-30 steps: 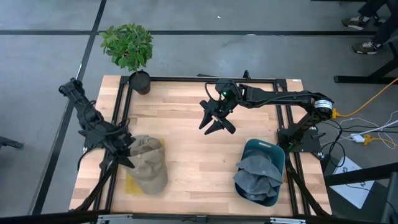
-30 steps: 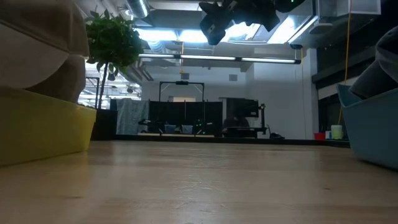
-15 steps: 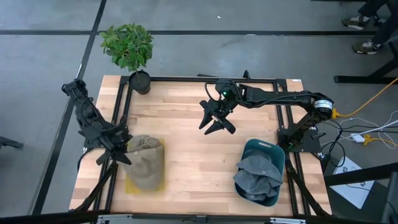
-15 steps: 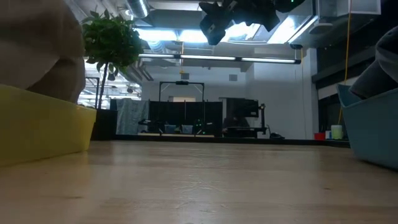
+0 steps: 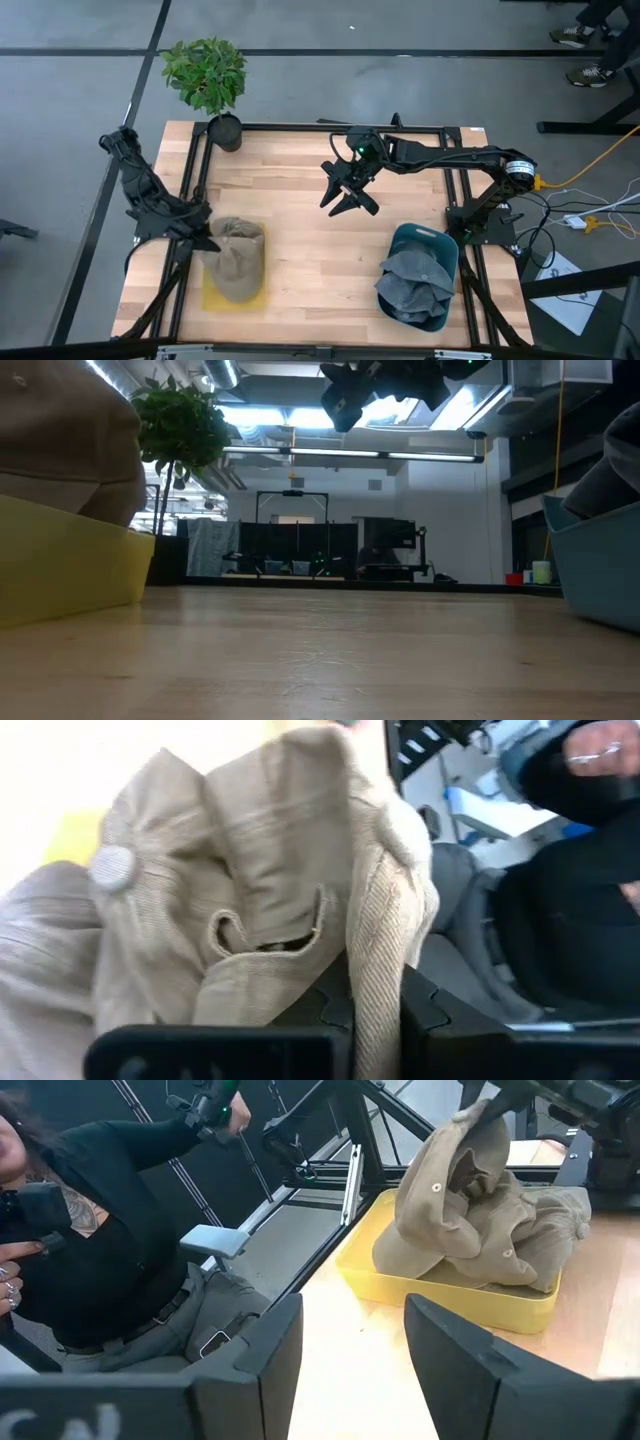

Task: Pick & Place hat
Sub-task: Put the brown cap into the yellow bin

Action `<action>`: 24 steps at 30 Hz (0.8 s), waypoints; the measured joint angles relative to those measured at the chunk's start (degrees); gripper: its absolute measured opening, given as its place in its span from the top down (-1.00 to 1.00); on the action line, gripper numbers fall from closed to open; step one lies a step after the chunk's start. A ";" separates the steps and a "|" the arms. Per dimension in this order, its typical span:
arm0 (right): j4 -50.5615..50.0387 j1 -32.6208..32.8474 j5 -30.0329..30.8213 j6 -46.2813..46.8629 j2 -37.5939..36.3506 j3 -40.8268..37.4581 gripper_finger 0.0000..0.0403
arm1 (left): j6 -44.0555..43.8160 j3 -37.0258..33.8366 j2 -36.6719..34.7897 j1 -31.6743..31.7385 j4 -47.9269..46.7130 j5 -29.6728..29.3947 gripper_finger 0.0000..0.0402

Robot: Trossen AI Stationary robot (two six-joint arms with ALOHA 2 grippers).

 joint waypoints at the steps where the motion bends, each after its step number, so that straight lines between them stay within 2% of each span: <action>1: -0.05 0.00 0.00 -0.21 0.00 0.00 0.13 | 0.12 0.00 0.44 0.00 -0.25 -0.67 0.88; 15: -2.27 -0.02 0.00 -2.85 0.00 0.00 0.13 | -0.81 0.00 2.29 0.00 -2.55 -4.06 0.46; 24: -2.20 -0.01 0.00 -2.48 0.00 0.00 0.13 | 1.01 0.00 -0.30 0.00 -2.30 1.84 0.22</action>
